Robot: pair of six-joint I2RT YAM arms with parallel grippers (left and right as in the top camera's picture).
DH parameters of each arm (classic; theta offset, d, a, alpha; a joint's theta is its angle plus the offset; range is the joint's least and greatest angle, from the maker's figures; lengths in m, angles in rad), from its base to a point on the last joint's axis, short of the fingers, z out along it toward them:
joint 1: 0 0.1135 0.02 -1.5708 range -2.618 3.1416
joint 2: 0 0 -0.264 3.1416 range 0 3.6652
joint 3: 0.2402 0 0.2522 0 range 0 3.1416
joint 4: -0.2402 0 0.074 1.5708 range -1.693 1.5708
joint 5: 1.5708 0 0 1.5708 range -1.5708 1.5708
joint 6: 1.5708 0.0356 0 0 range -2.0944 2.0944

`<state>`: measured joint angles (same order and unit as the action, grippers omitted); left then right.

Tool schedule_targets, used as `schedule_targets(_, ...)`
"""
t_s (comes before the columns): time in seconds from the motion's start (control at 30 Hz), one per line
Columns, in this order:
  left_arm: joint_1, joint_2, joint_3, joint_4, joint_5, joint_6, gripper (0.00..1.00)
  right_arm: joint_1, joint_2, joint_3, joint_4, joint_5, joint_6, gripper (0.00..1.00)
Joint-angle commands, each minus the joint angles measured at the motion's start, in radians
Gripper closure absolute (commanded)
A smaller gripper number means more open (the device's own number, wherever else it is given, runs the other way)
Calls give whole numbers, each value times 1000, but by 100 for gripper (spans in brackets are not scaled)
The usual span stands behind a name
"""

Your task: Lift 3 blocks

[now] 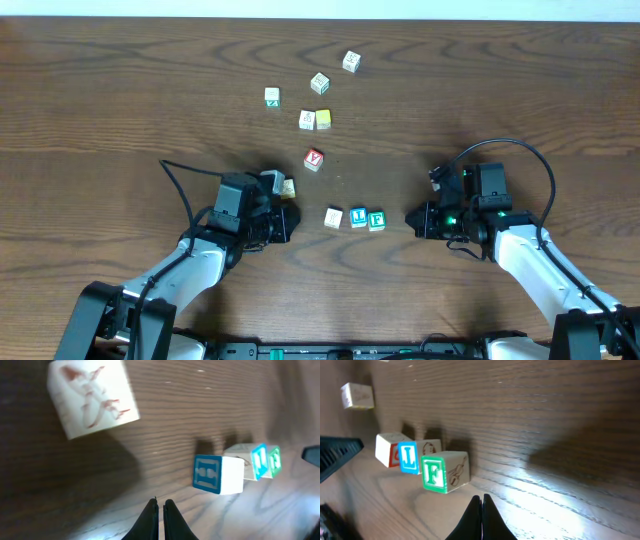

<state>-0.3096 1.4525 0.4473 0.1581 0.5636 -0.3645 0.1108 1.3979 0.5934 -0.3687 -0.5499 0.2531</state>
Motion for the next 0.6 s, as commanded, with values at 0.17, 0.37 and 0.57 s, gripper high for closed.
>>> schedule_targets(0.17, -2, 1, -3, 5, 84, 103, 93, 8, 3, -7, 10, -166, -205, 99)
schedule_targets(0.37, -2, 1, -3, 5, 84, 113, 93, -5, 4, -7, 5, -142, -220, 99)
schedule_targets(0.57, -2, 27, -2, 9, 84, 124, 93, -42, 25, -7, -2, -107, -210, 99)
